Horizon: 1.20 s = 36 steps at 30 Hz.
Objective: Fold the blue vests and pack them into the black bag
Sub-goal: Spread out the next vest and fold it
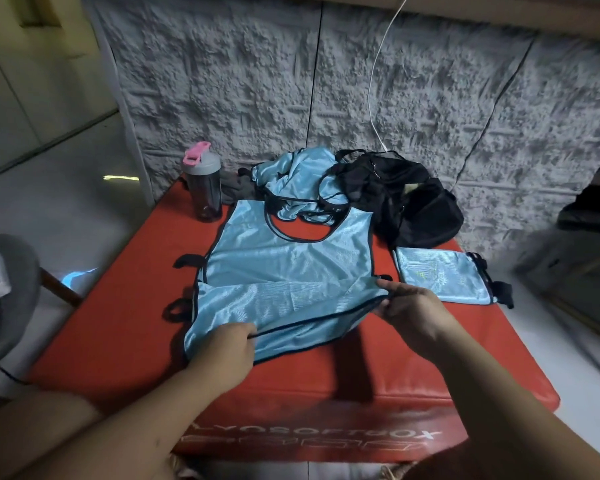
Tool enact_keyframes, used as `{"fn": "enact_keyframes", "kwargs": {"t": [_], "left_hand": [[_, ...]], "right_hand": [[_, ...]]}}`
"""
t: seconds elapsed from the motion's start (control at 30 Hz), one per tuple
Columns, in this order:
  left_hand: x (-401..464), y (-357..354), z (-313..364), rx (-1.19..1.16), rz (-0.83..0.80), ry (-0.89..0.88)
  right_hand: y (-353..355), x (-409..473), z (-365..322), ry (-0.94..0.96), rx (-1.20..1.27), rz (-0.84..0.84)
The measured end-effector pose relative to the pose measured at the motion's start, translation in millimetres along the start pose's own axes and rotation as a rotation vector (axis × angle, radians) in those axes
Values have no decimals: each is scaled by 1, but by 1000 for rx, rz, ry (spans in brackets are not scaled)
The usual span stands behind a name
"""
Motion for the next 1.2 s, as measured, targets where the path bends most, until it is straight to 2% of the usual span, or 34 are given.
{"fn": "enact_keyframes", "kwargs": {"t": [0.1,0.2,0.37,0.6,0.83,1.0,1.2], "left_hand": [[6,1,-8,-81,-46,69],[5,5,-8,47,-28,18],[-10,2,18,254,-35,-227],[-14,-5,13,230,-152,-284],[-28,-2,11,306,-133,-398],[-30,6,7,238,-111,-350],[-30,-2,-14,309,-268,-305]], "right_hand": [[1,1,-1,66,-190,-37],[6,1,-5,155,-519,-45],[14,4,-6,192,-683,-8],[21,7,-6,218,-858,-2],[13,2,-21,416,-1362,-117],[13,-4,-20,458,-1448,-131],[24,-10,-12,399,-1564,-149]]}}
Point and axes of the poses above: each hand's wrist, its own x-axis towards the middle knuckle, its own y-axis out of the back of the hand, z = x × y, the point moved 8 cm from there along x, towards the middle knuckle, and after that the axes turned 15 degrees about y, right-handed, at the moved point
